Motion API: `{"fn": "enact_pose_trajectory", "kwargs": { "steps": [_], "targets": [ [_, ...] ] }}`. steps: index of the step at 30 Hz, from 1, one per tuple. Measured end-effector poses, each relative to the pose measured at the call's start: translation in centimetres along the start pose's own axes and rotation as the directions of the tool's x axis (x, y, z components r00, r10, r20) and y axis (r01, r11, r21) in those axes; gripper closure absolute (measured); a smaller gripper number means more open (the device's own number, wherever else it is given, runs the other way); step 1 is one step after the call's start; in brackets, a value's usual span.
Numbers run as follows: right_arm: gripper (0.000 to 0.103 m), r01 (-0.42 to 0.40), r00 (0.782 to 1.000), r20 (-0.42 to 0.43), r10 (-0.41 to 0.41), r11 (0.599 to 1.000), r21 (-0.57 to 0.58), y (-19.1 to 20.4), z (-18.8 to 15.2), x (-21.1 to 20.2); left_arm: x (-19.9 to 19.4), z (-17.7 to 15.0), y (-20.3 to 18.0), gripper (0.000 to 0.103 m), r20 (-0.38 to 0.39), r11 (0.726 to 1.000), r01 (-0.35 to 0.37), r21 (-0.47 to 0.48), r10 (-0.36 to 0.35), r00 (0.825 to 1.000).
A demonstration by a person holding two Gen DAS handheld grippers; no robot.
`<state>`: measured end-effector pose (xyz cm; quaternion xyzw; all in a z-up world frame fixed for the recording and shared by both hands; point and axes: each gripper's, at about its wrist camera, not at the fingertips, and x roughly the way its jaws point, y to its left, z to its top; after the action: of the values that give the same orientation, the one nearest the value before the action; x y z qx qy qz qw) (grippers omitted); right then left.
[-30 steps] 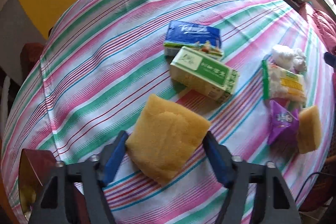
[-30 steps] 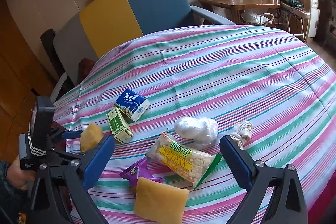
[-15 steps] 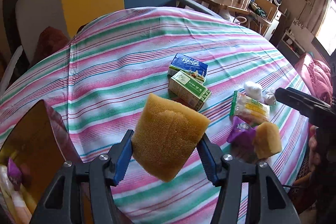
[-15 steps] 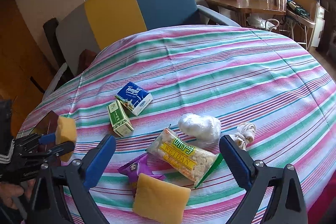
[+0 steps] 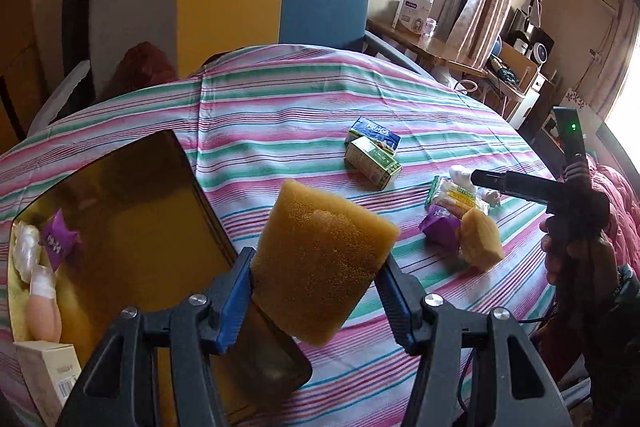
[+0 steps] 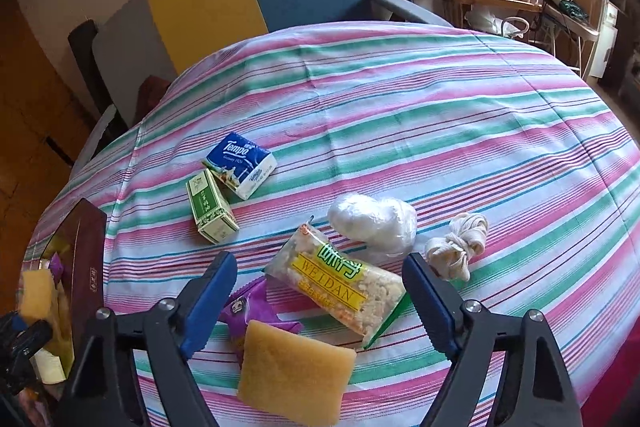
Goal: Organize objects
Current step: 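Carry the sponge over the gold tray with the left gripper while the right grasps another sponge, then lower the sponge into the tray and open the left gripper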
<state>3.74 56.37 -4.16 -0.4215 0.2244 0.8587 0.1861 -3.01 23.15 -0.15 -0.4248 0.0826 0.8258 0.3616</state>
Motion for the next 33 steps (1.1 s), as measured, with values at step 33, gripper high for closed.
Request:
{"fn": "enact_pose_trajectory", "kwargs": {
  "steps": [33],
  "targets": [
    [0.045, 0.036, 0.976, -0.209, -0.056, 0.994, -0.102, 1.7, -5.0, 2.2, -14.1, -10.0, 21.1, 0.043, 0.105, 0.832, -0.147, -0.536, 0.239, 0.965]
  ]
}}
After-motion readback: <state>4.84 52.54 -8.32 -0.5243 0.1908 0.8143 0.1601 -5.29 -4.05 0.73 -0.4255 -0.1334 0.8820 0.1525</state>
